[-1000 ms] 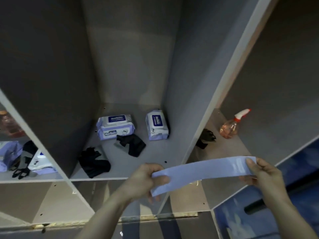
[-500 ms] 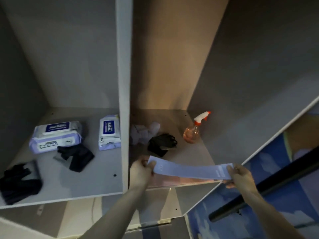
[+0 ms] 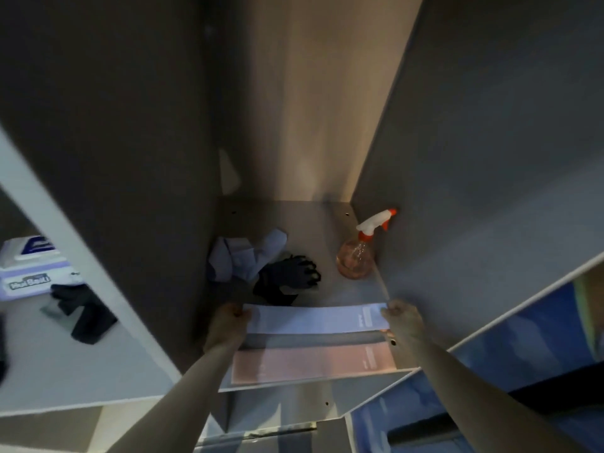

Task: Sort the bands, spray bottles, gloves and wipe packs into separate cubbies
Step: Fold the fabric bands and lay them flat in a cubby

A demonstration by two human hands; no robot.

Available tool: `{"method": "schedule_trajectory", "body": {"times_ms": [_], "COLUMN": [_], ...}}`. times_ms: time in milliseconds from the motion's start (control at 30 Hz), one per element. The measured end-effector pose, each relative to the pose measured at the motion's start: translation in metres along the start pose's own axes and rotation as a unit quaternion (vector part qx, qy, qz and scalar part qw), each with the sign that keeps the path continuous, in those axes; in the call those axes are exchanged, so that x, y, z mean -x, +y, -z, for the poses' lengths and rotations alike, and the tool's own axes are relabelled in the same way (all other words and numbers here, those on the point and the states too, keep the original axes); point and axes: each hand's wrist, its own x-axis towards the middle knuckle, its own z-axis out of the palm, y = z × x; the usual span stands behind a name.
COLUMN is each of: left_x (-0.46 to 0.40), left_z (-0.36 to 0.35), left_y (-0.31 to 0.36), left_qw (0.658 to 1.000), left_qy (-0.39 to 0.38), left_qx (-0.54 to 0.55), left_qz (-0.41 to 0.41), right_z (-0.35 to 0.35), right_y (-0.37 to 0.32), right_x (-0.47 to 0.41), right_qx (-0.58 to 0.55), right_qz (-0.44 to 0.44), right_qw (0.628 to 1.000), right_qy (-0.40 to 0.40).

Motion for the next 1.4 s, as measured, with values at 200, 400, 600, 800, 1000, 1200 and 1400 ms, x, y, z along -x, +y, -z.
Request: {"method": "schedule_trajectory", "body": {"times_ms": [200,400,600,800,1000,1200,1400], "left_x": [-0.016,-0.028,-0.025,-0.032,-0.015,-0.051,-0.064], "left_z": [-0.013,-0.016,-0.022,-0.023,0.004,-0.001,0.004], "left_y": [-0.014,-0.023,-0.025,-0.024,0.043,0.041,0.052], "left_qw": [0.994,0.988,0.977,0.95,0.943,0.894,0.905], "left_qy": [-0.009,-0.025,0.009,0.034,0.251,0.224,0.165], "left_qx": [-0.106,-0.152,-0.213,-0.307,-0.132,-0.32,-0.273], "left_qz": [0.004,-0.012,-0.01,-0.033,-0.171,-0.218,-0.282], "right_z": [-0.011,-0.018,-0.021,-0.015,-0.014,-0.014,-0.007], "right_y": [0.018,0.015,0.018,0.02,0.013,-0.016,-0.026], "right_x": [-0.017,-0.017,-0.01,-0.015,-0.013,0.013,0.034], "right_qx": [0.125,0.209,0.286,0.286,0.235,0.125,0.087], "right_qz": [0.031,0.032,0.055,0.09,0.25,0.301,0.257], "right_qw": [0.991,0.977,0.957,0.954,0.939,0.945,0.962], "right_qy": [-0.032,-0.022,-0.008,-0.009,0.041,0.034,-0.03]}}
